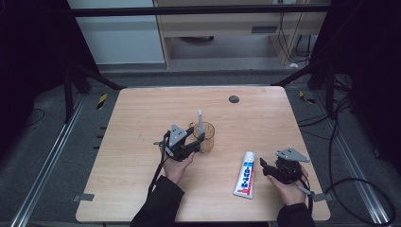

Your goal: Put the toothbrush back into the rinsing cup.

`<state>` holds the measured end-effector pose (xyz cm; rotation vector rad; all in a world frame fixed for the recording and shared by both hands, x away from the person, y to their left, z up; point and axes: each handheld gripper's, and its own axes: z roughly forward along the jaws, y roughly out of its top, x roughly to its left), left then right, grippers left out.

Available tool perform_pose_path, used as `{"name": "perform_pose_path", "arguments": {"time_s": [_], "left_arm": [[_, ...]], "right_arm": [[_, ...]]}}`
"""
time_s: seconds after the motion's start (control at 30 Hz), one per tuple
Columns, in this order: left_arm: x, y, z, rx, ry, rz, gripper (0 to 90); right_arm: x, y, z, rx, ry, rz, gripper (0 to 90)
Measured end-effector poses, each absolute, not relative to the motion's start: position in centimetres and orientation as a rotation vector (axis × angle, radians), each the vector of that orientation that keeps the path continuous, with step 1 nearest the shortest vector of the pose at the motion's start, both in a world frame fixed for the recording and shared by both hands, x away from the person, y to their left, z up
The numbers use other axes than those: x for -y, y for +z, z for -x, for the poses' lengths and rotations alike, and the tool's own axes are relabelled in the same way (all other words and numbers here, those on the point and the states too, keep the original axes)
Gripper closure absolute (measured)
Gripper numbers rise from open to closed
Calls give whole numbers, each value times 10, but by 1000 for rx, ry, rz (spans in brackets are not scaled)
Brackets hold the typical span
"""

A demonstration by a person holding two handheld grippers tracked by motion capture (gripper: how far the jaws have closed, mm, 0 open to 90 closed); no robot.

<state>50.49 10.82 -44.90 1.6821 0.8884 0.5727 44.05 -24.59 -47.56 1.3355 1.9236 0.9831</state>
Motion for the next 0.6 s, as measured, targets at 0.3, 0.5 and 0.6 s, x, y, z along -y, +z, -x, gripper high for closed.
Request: {"name": "perform_pose_path", "arguments": {"time_s": [0.3,0.5,0.6], "left_arm": [[-120,-439,-490,-892,638,-1734,385],[-130,-435,-481,-902,661,-1814,367],[-139,-434,-476,-906,658,-1816,360]], "right_arm": [[244,-471,-438,-1916,1003,-1339,274],[241,-462,-433,-1918,1028,-1336,294],[239,-460,-430,-1926,1031,-1329,318]]}}
